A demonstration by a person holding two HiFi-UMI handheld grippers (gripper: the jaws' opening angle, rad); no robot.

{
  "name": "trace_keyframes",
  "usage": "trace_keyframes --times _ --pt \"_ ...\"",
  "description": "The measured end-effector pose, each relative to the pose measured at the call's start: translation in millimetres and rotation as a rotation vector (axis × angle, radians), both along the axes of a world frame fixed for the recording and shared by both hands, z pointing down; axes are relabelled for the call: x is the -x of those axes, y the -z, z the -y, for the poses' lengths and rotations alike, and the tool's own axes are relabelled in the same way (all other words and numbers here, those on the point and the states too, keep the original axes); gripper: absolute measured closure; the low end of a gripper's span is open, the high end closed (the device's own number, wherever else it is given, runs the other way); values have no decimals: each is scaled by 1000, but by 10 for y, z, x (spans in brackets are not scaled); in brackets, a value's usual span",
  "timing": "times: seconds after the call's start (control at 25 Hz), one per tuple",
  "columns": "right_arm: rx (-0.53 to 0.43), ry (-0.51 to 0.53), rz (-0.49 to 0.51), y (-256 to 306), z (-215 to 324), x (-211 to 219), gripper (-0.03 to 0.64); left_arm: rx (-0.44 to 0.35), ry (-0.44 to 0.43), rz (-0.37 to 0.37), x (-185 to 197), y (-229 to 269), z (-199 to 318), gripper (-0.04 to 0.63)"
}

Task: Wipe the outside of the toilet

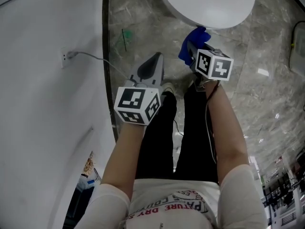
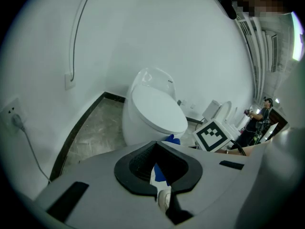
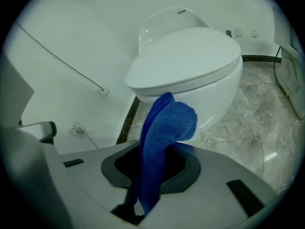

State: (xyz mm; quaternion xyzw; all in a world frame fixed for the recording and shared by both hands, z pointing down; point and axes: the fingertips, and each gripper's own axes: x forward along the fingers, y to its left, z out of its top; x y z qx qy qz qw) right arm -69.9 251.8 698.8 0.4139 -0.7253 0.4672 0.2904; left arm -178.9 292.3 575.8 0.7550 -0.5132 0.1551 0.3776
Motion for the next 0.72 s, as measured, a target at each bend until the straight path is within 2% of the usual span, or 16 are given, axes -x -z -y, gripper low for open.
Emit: trace_keyframes --times 0.32,0.56,0.72 --pt "-85 8 92 1202 34 -394 540 -42 -2 -10 -283 723 246 589" --pt "-271 76 45 2458 463 -742 540 -148 -7 -49 -529 1782 776 589" --pt "-376 83 55 3390 664 -844 540 -226 -1 1 -616 2609 1008 589"
